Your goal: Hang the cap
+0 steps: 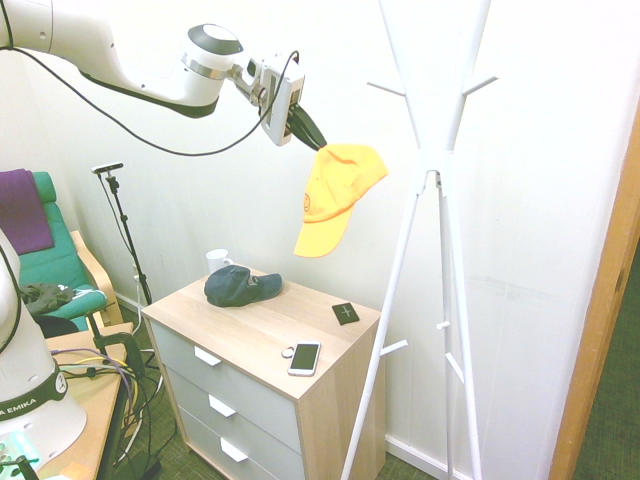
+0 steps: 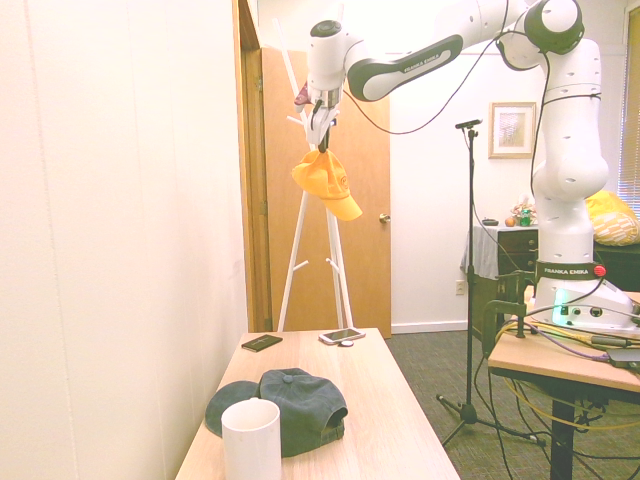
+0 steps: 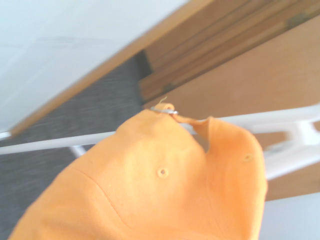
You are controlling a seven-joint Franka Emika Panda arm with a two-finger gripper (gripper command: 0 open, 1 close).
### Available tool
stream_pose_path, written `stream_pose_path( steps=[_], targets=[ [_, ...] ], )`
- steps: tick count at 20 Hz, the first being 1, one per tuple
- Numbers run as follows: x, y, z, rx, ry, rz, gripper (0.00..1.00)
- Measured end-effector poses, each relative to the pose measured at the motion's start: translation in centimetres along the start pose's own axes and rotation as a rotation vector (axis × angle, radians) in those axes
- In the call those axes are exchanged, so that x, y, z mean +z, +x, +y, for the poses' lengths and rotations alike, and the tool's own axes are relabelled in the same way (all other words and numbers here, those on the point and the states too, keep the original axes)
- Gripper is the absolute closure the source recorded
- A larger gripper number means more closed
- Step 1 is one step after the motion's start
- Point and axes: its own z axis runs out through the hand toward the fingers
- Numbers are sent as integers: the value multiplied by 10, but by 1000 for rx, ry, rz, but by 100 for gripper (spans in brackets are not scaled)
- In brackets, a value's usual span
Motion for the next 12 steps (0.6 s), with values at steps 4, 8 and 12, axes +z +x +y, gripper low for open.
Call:
stream_pose_path(
  steps=[4, 8, 12],
  targets=[
    [-32, 24, 35, -9, -60, 88, 100],
    [-52, 56, 67, -15, -101, 155, 100],
    [-86, 76, 89, -10, -108, 204, 100]
  ],
)
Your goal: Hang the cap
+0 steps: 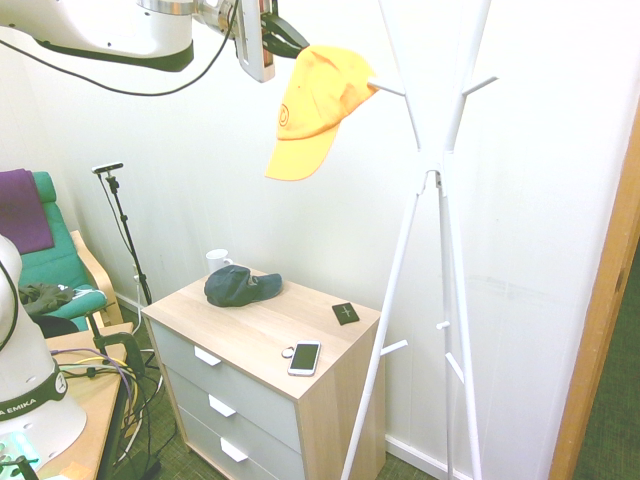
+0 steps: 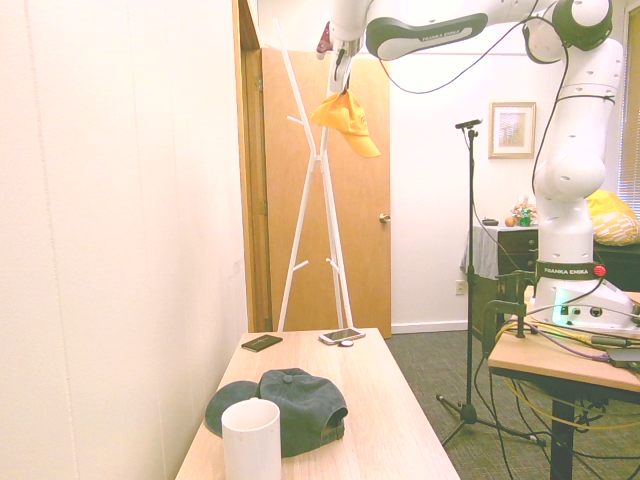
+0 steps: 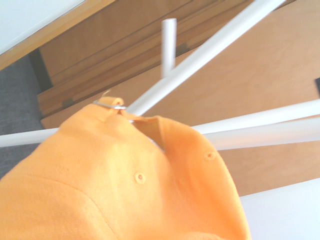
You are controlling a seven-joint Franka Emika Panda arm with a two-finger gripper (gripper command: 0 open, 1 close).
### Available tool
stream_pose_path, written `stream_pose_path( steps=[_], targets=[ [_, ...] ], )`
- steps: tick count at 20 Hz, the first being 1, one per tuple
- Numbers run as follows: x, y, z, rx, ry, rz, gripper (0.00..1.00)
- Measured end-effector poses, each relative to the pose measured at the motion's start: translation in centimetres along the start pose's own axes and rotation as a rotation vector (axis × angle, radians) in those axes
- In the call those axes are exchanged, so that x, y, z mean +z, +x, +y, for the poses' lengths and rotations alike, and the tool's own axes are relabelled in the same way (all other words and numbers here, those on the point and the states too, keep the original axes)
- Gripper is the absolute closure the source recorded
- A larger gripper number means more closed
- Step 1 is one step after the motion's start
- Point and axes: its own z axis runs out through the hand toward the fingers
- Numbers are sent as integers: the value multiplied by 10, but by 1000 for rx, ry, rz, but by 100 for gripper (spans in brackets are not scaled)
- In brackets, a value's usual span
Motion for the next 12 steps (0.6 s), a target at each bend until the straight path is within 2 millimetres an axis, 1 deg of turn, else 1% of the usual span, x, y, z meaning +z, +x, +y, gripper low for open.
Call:
stream_pose_path(
  steps=[3, 5, 7, 12],
  targets=[
    [-29, 10, 10, 9, 13, 23, 100],
    [-37, 14, 13, 16, 15, 30, 100],
    [-33, 16, 16, 23, 9, 26, 100],
    [4, 24, 28, 47, -30, -3, 100]
  ],
)
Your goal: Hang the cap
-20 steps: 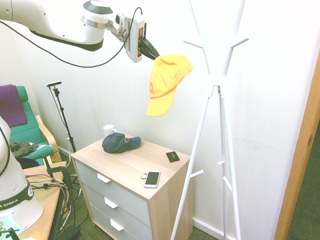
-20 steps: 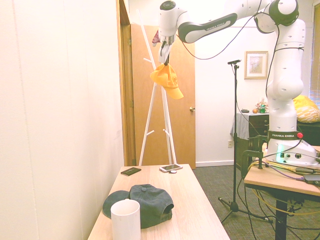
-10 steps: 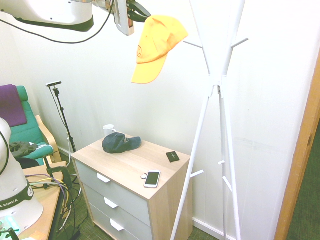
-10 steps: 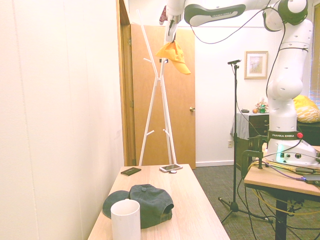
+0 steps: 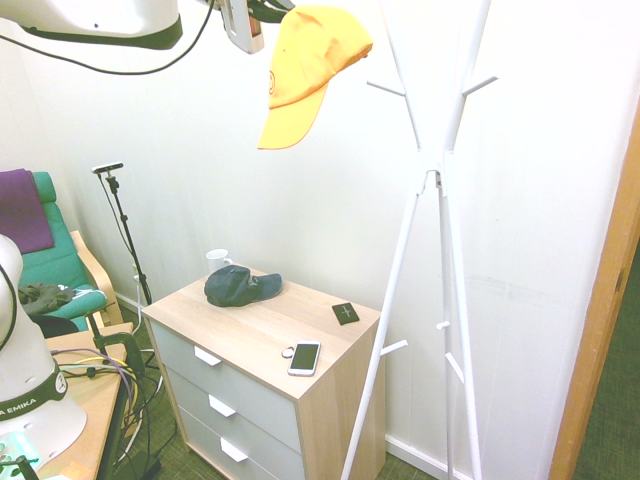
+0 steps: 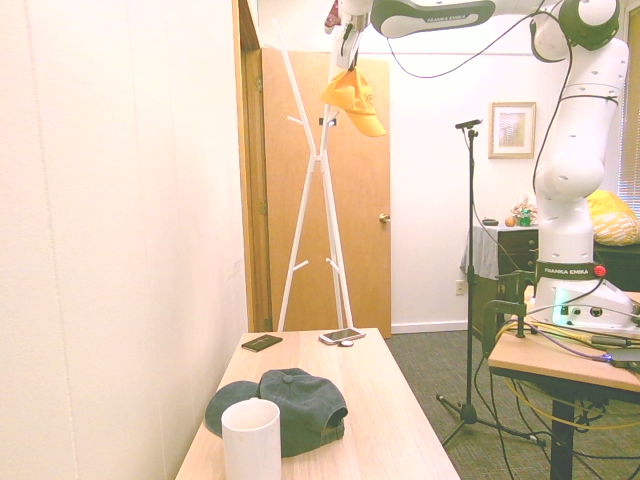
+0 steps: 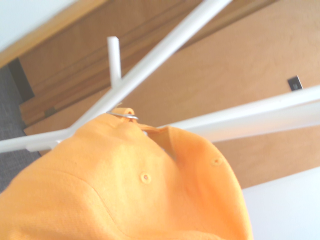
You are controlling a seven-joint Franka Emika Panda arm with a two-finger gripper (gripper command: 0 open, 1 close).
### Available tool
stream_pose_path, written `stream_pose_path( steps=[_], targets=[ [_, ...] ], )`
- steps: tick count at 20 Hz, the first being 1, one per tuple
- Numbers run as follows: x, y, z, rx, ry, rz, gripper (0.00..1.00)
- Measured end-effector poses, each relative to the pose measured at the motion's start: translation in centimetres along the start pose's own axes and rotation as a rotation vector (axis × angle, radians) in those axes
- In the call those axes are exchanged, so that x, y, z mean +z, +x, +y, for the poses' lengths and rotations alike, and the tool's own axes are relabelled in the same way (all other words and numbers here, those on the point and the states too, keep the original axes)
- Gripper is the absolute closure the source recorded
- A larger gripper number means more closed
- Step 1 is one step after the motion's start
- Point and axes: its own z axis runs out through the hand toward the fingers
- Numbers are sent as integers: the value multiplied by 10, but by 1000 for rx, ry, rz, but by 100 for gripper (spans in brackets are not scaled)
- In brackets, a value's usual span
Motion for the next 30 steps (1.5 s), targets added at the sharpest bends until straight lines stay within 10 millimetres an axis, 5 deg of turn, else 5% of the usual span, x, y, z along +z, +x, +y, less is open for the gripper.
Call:
stream_pose_path(
  steps=[11, 12, 18, 30],
  targets=[
    [65, -58, -34, -43, 28, -93, 100],
    [73, -65, -36, -44, 28, -102, 0],
    [89, -84, -42, -25, 39, -128, 0],
    [104, -79, -37, -6, 46, -129, 0]
  ],
)
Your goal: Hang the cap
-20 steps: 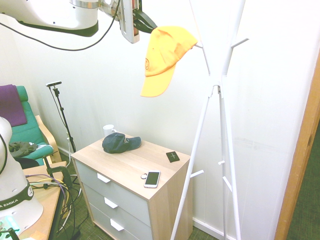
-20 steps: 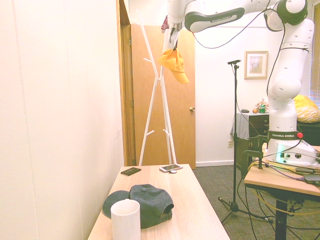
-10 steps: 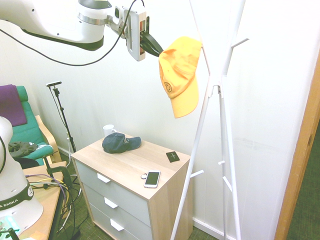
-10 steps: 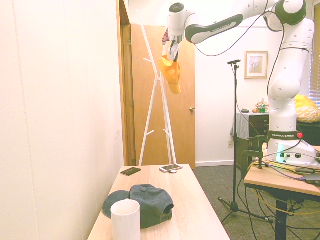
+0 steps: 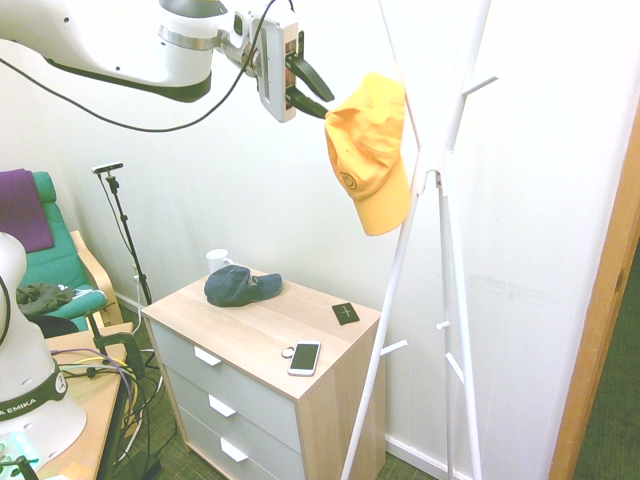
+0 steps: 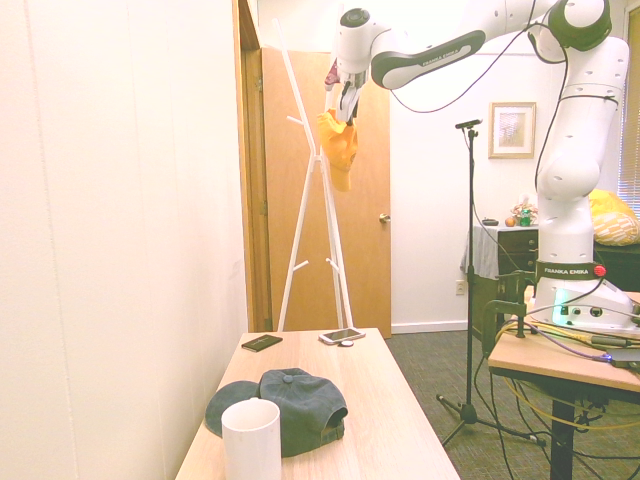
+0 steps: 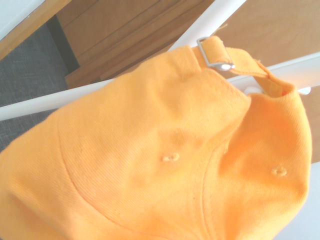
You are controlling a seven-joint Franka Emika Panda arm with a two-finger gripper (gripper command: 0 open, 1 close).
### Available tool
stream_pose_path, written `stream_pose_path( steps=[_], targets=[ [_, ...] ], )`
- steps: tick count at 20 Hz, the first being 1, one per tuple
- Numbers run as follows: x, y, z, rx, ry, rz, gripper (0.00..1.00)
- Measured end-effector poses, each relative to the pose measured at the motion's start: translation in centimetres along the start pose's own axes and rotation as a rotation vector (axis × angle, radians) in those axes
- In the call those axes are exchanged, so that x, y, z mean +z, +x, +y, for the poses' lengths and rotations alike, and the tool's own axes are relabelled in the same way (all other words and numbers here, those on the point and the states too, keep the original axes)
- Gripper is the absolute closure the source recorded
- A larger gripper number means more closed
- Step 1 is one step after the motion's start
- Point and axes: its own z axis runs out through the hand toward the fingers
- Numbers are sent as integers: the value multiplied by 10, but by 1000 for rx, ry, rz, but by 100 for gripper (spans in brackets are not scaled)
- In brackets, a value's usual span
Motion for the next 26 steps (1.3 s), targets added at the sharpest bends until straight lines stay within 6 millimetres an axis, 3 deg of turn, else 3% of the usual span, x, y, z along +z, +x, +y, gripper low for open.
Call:
stream_pose_path(
  steps=[11, 19, 26],
  targets=[
    [-1, 3, 1, 46, 78, -52, 0],
    [-42, -3, 4, 82, 352, -417, 0],
    [-53, -23, 4, 19, 501, -751, 0]
  ],
)
